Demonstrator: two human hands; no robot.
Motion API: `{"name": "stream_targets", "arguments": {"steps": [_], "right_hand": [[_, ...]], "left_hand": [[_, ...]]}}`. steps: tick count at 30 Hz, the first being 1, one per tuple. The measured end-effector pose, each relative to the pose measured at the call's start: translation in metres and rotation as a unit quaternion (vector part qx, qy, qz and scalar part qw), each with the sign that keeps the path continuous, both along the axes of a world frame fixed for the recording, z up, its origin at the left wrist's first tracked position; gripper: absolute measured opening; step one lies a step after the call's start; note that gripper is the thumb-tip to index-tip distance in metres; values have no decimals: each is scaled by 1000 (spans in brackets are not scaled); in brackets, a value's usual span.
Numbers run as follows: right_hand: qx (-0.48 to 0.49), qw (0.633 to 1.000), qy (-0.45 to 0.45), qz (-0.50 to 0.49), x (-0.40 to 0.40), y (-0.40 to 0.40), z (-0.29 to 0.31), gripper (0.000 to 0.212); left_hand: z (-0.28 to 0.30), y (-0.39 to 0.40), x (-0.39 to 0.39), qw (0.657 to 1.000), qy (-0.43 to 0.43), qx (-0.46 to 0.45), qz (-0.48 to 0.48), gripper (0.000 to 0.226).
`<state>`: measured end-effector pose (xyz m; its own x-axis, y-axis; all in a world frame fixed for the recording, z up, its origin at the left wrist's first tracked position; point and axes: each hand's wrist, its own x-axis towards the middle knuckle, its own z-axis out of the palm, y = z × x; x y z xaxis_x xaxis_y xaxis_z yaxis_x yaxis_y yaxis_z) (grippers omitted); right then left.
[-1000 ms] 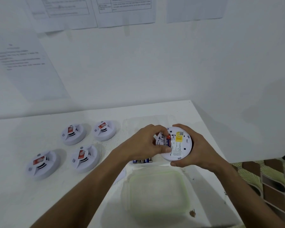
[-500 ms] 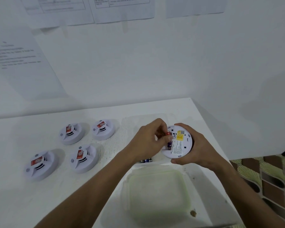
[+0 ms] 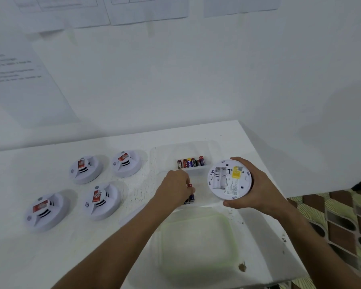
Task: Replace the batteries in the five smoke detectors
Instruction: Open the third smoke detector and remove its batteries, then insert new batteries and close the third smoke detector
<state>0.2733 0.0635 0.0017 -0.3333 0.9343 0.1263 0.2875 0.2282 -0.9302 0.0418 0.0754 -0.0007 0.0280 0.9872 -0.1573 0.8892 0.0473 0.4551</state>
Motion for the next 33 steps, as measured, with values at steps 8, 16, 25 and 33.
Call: {"name": "stream_targets", "arguments": {"steps": [8,16,25,33], "right_hand": [[2,1000,-4,2,2,1,1,93],[-4,1000,-2,7,-2,5,1,96],[-3,1000,-7,6,0,6,-2,93],[-12,1000,-1,4,-3,7,-1,93]], "left_hand": [[11,2,-10,998,-21,56,22,25],[21,62,-38,985,129,109,39,38],[5,90,-43,977,210,-25,-13,44],[4,91,-41,995,67,-31,62,25]]}}
